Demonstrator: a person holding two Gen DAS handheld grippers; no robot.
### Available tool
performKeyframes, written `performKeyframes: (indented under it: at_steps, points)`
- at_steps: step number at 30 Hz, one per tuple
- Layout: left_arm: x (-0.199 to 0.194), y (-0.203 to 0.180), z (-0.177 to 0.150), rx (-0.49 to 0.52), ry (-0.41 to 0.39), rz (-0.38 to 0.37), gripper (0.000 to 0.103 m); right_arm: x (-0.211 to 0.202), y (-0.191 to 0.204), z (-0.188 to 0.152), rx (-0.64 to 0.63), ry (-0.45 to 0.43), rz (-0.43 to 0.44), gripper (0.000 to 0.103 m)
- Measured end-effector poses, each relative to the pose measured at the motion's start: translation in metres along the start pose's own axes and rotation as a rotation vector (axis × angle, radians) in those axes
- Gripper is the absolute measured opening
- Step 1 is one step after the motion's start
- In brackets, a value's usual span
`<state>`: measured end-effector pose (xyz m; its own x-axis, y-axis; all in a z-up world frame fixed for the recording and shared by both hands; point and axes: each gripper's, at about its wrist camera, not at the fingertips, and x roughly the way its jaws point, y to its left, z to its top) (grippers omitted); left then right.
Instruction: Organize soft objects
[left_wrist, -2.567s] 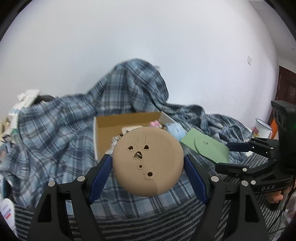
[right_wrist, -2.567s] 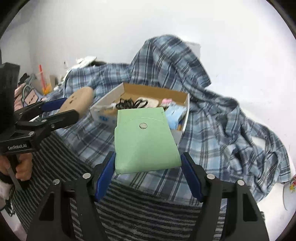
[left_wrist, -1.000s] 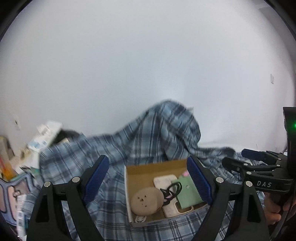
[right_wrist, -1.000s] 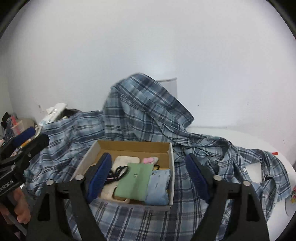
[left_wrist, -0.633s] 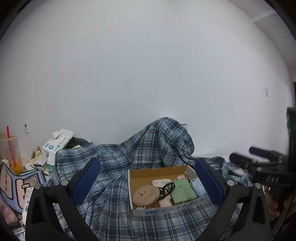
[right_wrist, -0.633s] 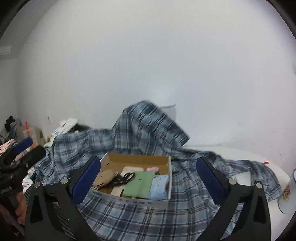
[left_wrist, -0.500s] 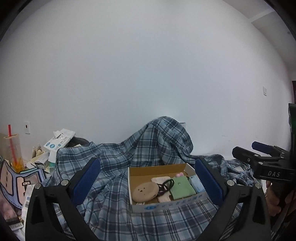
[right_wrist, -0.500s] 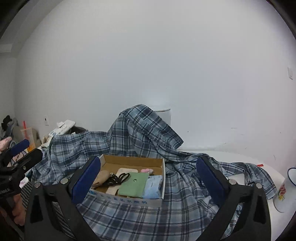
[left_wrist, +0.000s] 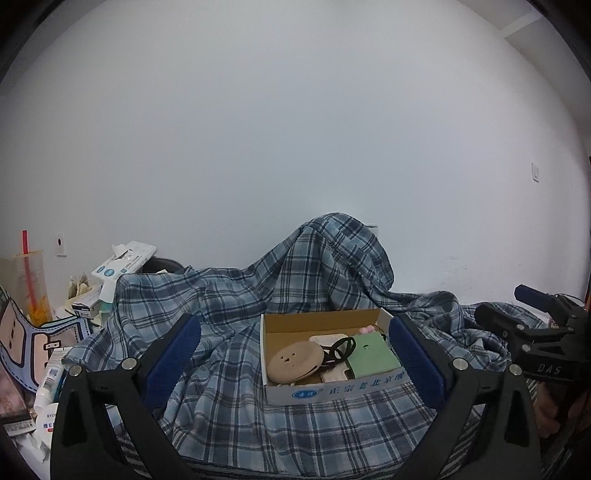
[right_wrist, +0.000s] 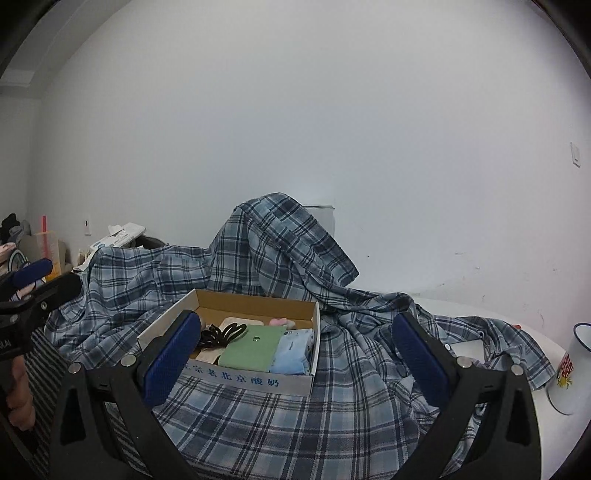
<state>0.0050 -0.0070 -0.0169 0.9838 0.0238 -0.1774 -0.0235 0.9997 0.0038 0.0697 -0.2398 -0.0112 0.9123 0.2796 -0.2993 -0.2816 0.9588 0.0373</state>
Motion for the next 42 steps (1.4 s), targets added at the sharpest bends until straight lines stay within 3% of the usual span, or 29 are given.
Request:
performKeyframes:
  at_steps: [15,42]
  points:
    - [-0.011,-0.011,0.002,0.051,-0.049,-0.004,0.103,-0.006,0.008,-0.001,-0.05,-0.027,-0.006,0.103]
    - [-0.008,-0.007,0.005,0.028,-0.031,0.012,0.103,-0.005,0.001,0.001,-0.007,-0.022,-0.01,0.103]
